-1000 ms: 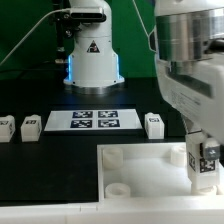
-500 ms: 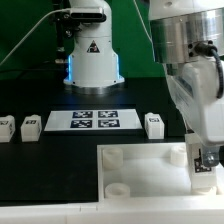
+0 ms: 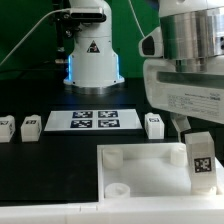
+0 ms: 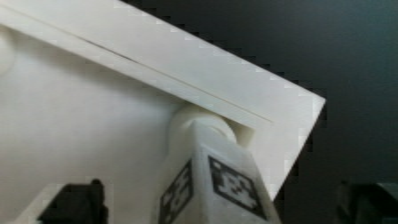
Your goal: Assemble one leg
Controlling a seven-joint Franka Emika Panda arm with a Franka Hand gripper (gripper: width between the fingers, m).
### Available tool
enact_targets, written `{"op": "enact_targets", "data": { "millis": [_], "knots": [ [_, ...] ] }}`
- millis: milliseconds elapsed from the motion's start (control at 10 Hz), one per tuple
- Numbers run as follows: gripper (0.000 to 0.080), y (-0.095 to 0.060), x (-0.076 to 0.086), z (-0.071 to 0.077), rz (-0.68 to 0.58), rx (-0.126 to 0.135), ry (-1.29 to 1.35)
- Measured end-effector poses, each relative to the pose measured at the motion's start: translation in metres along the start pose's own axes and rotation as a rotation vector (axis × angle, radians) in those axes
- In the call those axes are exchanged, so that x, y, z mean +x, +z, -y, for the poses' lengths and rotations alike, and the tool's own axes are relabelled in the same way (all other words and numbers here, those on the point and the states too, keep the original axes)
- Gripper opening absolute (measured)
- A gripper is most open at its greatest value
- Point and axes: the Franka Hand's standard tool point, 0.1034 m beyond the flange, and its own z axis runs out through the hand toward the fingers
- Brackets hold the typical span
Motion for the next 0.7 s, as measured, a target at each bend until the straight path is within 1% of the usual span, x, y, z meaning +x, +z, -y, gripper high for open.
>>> {"op": "enact_targets", "data": {
  "millis": [100,200,400,500,600,700],
  "knots": [
    [0.0649,0.000,0.001,0.000,0.000,0.000,-0.044],
    [0.0649,0.000,0.001,-0.001,-0.003,-0.003,-0.180],
    [0.0649,0.000,0.003,-0.001,-0.008,-0.010,-0.372],
    [0.0649,-0.003,0.004,0.007,-0.046,-0.027,-0.617],
    [0.0649,-0.004,0.003,0.012,-0.075,-0.026,-0.710],
    [0.0649,-0.003,0.003,0.011,-0.068,-0.020,-0.632]
  ]
}}
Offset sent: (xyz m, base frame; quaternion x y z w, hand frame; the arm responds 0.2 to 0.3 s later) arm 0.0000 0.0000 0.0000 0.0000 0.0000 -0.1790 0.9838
